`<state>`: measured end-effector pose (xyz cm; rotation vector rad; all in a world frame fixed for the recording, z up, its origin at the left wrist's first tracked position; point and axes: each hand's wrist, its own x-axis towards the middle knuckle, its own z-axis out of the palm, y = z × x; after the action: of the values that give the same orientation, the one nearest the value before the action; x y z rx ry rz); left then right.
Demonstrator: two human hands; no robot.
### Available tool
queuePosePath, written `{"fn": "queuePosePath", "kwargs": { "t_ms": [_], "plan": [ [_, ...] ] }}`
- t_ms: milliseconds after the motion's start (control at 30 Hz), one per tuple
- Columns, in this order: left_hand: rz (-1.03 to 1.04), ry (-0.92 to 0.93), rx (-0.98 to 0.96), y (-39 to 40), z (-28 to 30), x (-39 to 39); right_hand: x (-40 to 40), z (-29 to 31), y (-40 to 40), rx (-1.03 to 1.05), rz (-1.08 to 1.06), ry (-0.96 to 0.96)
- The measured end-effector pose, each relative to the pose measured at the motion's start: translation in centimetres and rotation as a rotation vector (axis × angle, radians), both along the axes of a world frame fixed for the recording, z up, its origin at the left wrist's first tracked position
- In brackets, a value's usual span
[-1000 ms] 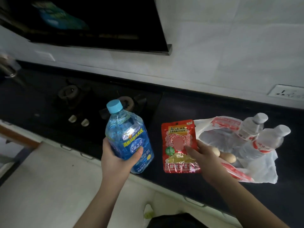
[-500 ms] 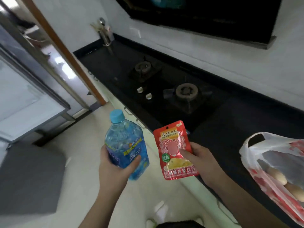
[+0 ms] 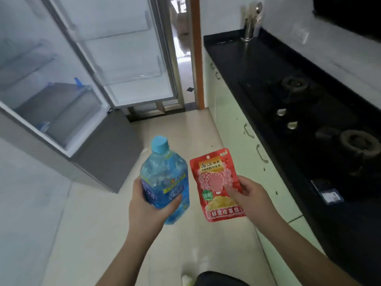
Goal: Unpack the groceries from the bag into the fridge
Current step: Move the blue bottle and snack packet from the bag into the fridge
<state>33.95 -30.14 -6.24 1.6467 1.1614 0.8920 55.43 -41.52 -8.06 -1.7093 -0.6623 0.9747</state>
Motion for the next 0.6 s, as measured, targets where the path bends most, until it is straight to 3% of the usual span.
{"fn": "queuePosePath", "kwargs": {
  "t_ms": [333, 600],
  "plan": [
    [0.231, 0.008, 0.05, 7.4, 0.0, -10.5, -8.8, 0.3, 12.1, 0.074, 0.227, -0.17],
    [0.396, 0.032, 0.071, 12.0, -0.7, -13.3, -9.1, -0.3, 19.5, 0.1, 0.339, -0.236]
  ]
}}
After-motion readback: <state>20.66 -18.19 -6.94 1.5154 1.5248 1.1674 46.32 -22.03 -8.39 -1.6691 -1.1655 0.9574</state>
